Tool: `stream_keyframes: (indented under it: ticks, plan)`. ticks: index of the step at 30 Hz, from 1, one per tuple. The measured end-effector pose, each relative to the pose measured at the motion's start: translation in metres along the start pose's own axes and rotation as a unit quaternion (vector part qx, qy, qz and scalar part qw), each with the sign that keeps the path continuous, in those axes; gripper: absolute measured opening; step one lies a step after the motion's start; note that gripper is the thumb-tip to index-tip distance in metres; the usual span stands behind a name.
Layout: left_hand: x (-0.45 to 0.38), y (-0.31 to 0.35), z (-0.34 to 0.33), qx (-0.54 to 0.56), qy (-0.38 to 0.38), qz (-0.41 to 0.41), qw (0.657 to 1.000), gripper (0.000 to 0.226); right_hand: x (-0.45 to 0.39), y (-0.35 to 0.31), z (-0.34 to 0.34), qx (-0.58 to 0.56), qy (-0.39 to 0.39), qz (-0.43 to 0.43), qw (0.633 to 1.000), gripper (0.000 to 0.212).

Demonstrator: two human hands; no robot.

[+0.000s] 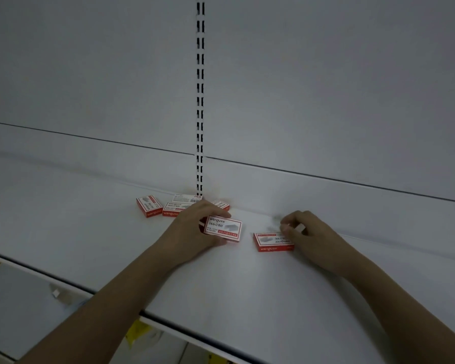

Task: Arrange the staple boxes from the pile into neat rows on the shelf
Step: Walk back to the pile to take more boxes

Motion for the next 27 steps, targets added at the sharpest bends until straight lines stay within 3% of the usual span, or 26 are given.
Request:
stream_keyframes:
  ticks: [3,7,9,11,13,15,20,24,27]
  plan:
    - [0.0,-0.002,0.001,-0.001,0.007,0.022,1.0,0.047,0.008,-0.01,-0.001,0.041,-0.035,0.065,0.996,0.027]
    - [0.001,-0.004,0.001,-0.002,0.004,0.047,0.999,0.048,0.016,-0.037,0.003,0.058,-0.015,0.183,0.981,0.045]
    - [0.002,-0.003,0.0,-0.007,0.005,0.055,0.998,0.047,0.014,-0.035,0.009,0.063,0.047,0.128,0.989,0.048]
    - [0.002,-0.002,-0.001,-0.021,0.007,0.06,0.998,0.046,0.013,-0.029,0.012,0.049,0.11,0.011,0.993,0.024]
    - [0.002,-0.001,-0.003,-0.044,0.005,0.06,0.997,0.043,0.014,-0.033,-0.006,0.103,0.073,-0.062,0.99,0.048]
    - [0.003,0.001,-0.005,-0.061,0.005,0.058,0.996,0.041,0.013,-0.042,-0.024,0.147,0.024,-0.039,0.988,0.064]
    - [0.007,0.008,-0.006,-0.086,0.009,0.045,0.995,0.039,0.01,-0.047,-0.027,0.028,-0.056,0.057,0.996,0.053]
    - [0.008,0.008,-0.006,-0.092,0.008,0.05,0.994,0.038,0.014,-0.035,-0.023,0.084,-0.039,0.032,0.995,0.067]
    - [0.007,0.0,-0.007,-0.084,-0.007,0.073,0.994,0.044,0.014,-0.036,-0.016,0.082,-0.021,0.044,0.995,0.049]
Point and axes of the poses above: each hand's wrist, its own x-axis away from the middle knuckle, its own z-axis out of the back of the hand, y = z × x, the point moved 8 cm from there along -x, towards the middle knuckle, and after that the axes turned 11 degrees about x, right-handed, at the moved point
